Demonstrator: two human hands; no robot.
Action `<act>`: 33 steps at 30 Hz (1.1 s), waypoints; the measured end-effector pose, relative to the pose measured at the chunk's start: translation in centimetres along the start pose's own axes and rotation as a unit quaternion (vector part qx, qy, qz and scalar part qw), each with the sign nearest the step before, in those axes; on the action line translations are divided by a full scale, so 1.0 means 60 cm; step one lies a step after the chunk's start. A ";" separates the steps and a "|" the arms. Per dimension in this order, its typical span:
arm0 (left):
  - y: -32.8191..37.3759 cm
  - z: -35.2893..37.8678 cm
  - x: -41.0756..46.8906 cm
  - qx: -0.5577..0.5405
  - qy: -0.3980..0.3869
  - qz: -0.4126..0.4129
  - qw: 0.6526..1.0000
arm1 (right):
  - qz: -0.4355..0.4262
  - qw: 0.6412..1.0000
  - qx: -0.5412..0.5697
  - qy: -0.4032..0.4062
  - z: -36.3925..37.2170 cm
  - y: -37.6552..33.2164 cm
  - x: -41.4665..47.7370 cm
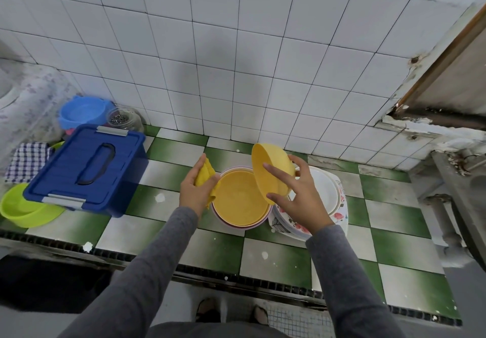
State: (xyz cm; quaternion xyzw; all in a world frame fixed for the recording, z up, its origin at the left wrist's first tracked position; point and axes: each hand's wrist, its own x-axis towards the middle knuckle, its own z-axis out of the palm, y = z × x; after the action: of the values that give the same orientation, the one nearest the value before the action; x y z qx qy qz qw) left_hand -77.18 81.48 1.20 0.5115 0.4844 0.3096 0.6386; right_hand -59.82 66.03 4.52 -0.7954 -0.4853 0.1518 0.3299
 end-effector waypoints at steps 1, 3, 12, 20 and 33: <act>0.000 0.000 0.001 0.001 0.001 0.000 1.000 | 0.001 1.000 -0.003 0.003 0.000 -0.001 0.000; 0.001 -0.001 0.002 0.003 0.004 -0.001 1.000 | 0.003 1.000 -0.003 0.004 -0.001 -0.005 0.002; -0.002 -0.001 0.004 0.017 0.008 -0.001 1.000 | -0.005 1.000 -0.005 0.003 0.003 -0.003 0.005; 0.011 0.016 -0.002 -0.030 0.021 0.011 0.999 | 0.109 0.950 0.281 0.080 0.020 -0.006 0.003; 0.057 0.123 -0.032 0.341 -0.066 0.234 0.908 | 0.117 0.908 0.391 0.097 0.049 -0.092 0.034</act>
State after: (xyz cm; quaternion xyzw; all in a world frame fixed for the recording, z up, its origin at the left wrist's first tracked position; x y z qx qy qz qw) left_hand -70.57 78.15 5.10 0.8157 0.3839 0.2321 0.3652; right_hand -64.19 70.64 6.19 -0.6647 -0.2559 0.2894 0.6395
